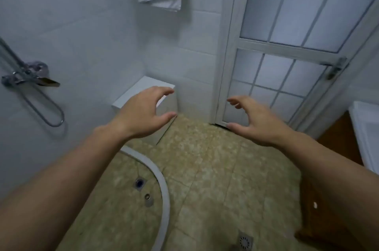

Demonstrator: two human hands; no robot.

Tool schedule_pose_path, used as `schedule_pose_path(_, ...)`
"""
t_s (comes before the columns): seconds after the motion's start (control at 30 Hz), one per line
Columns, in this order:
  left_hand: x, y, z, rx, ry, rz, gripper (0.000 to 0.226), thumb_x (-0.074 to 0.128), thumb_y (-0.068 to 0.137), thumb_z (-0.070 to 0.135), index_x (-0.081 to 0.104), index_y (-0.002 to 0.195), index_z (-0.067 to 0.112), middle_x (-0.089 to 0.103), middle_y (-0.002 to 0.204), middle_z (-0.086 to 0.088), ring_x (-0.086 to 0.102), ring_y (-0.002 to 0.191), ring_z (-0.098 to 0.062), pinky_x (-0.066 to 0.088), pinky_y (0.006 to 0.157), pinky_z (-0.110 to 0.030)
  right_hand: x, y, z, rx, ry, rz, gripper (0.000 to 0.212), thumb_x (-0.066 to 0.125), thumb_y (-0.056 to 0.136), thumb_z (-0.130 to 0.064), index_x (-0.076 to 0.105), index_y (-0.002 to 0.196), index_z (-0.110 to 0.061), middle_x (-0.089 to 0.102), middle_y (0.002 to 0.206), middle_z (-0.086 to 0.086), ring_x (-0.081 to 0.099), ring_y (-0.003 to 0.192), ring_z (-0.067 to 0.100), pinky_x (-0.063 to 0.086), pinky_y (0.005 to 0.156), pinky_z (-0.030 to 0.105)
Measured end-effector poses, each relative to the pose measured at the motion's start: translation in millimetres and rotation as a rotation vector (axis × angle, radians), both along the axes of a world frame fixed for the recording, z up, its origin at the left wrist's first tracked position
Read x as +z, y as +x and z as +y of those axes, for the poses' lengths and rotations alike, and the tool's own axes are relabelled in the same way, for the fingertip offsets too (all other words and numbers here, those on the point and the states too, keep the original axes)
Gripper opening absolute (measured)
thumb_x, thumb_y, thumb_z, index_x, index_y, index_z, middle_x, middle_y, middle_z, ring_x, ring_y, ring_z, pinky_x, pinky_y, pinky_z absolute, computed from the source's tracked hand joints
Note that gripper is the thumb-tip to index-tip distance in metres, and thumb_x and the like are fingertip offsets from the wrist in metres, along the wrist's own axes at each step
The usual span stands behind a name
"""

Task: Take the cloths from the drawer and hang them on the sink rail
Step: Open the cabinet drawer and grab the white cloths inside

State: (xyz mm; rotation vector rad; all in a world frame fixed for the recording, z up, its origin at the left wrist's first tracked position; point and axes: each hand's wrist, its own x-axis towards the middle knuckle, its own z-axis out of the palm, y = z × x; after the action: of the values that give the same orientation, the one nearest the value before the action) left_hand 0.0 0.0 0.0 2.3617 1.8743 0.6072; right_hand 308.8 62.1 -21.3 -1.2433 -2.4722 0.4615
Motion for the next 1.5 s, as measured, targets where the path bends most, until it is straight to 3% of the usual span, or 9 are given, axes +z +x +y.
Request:
schedule_pose_path(0.1, -5, 17, 33, 0.080, -0.060, 0.022, 0.067, 0.055, 0.082, 0.055, 0.045, 0.140, 0.022, 0.053, 0.138, 0.004, 0.049, 0.125, -0.012, 0.041, 0.102, -0.030, -4, 8, 59, 0.073, -0.025, -0.010, 0.071, 0.068, 0.083, -0.050, 0.041, 0.143, -0.024, 0.051, 0.140, -0.003, 0.050, 0.124, 0.010, 0.036, 0.098, 0.024)
schedule_pose_path(0.23, -6, 25, 66, 0.180, -0.115, 0.059, 0.067, 0.055, 0.084, 0.055, 0.043, 0.141, 0.022, 0.049, 0.142, 0.003, 0.044, 0.130, -0.013, 0.033, 0.105, -0.027, -11, 3, 134, 0.158, -0.042, -0.037, 0.077, 0.056, 0.076, -0.063, 0.041, 0.142, -0.025, 0.052, 0.138, -0.003, 0.051, 0.124, 0.012, 0.042, 0.102, 0.032)
schedule_pose_path(0.47, -10, -9, 126, 0.387, -0.116, 0.030, 0.062, 0.059, 0.086, 0.053, 0.043, 0.140, 0.026, 0.050, 0.140, 0.006, 0.047, 0.127, -0.012, 0.038, 0.101, -0.030, -27, -57, 234, 0.324, -0.064, -0.058, 0.085, 0.046, 0.072, -0.071, 0.039, 0.145, -0.025, 0.048, 0.144, -0.003, 0.049, 0.129, 0.014, 0.043, 0.106, 0.037)
schedule_pose_path(0.73, -45, -75, 248, 0.437, -0.129, -0.026, 0.061, 0.059, 0.086, 0.053, 0.044, 0.140, 0.028, 0.049, 0.141, 0.007, 0.047, 0.128, -0.012, 0.039, 0.104, -0.032, -41, -142, 353, 0.398, -0.052, -0.069, 0.072, 0.067, 0.084, -0.050, 0.038, 0.145, -0.025, 0.047, 0.145, -0.004, 0.046, 0.131, 0.011, 0.037, 0.104, 0.028)
schedule_pose_path(0.9, -49, -120, 340, 0.404, -0.217, 0.004, 0.064, 0.058, 0.086, 0.055, 0.040, 0.142, 0.029, 0.045, 0.145, 0.007, 0.042, 0.132, -0.013, 0.037, 0.107, -0.033, -43, -199, 429, 0.437, -0.055, -0.093, 0.072, 0.066, 0.085, -0.051, 0.036, 0.146, -0.027, 0.044, 0.147, -0.008, 0.043, 0.133, 0.010, 0.035, 0.102, 0.025)
schedule_pose_path(1.1, -54, -169, 427, 0.444, -0.286, 0.031, 0.066, 0.058, 0.086, 0.055, 0.039, 0.142, 0.028, 0.044, 0.146, 0.006, 0.041, 0.132, -0.016, 0.036, 0.108, -0.034, -54, -256, 522, 0.489, -0.080, -0.116, 0.072, 0.065, 0.084, -0.053, 0.035, 0.146, -0.029, 0.044, 0.147, -0.008, 0.043, 0.133, 0.010, 0.040, 0.107, 0.033)
schedule_pose_path(1.5, -86, -221, 558, 0.809, -0.337, -0.035, 0.067, 0.060, 0.085, 0.054, 0.039, 0.143, 0.027, 0.045, 0.145, 0.002, 0.041, 0.133, -0.019, 0.035, 0.108, -0.034, -117, -381, 712, 0.755, -0.171, -0.149, 0.072, 0.067, 0.083, -0.051, 0.037, 0.145, -0.030, 0.046, 0.145, -0.008, 0.047, 0.129, 0.012, 0.045, 0.103, 0.036)
